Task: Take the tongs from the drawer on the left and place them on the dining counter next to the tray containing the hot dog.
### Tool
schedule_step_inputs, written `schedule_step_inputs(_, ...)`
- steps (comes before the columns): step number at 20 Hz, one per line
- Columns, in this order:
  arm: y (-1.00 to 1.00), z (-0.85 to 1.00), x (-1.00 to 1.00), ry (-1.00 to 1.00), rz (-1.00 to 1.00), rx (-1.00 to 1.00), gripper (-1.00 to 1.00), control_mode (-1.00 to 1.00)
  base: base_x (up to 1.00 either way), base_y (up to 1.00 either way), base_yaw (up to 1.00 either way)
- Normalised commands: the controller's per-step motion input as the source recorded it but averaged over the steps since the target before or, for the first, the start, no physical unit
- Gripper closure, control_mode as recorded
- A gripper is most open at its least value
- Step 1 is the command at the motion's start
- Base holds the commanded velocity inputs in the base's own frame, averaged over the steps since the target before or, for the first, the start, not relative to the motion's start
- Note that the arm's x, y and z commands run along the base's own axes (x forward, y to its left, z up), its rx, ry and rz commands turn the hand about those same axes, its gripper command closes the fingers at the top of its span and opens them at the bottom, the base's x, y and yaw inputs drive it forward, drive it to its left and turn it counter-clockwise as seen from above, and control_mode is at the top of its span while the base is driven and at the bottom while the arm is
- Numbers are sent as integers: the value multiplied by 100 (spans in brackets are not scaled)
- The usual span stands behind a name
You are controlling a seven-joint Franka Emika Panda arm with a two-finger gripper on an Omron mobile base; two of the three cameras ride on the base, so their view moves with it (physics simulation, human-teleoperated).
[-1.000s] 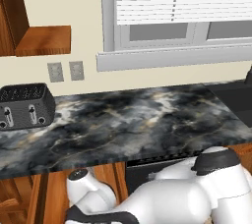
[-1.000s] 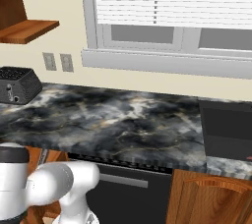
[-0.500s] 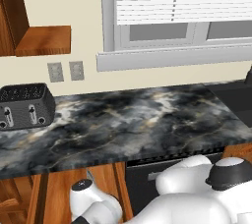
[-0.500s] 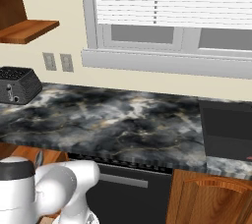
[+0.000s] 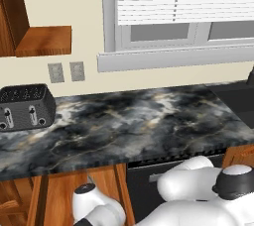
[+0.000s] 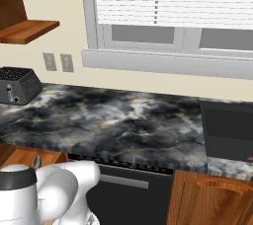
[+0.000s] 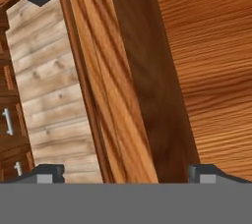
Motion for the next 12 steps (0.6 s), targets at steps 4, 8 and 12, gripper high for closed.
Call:
schedule_step_inputs(4,-9,51,12,13,0,1,-100,-100,0,0,0)
schedule_step_inputs(8,-17,82,2,20,0,-4,-100,-100,0,0,0)
schedule_step_inputs(12,-19,69,0,20,0,-7,-100,-100,0,0,0)
